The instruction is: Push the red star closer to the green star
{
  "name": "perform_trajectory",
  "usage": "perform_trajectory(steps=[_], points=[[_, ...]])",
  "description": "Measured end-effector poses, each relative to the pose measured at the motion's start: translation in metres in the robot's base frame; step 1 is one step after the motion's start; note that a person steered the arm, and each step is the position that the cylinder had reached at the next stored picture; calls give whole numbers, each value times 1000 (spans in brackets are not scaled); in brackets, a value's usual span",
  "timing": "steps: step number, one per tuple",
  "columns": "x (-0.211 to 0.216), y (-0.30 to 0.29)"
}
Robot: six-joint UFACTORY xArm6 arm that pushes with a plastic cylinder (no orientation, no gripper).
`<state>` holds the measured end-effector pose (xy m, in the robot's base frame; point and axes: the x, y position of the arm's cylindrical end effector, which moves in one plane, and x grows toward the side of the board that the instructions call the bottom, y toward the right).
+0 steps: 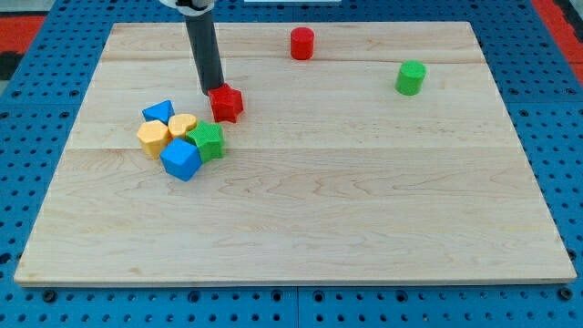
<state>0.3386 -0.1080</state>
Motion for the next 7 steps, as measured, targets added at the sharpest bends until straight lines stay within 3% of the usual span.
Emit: perform_trajectory(steps=[3,7], points=[[0,58],[32,43]])
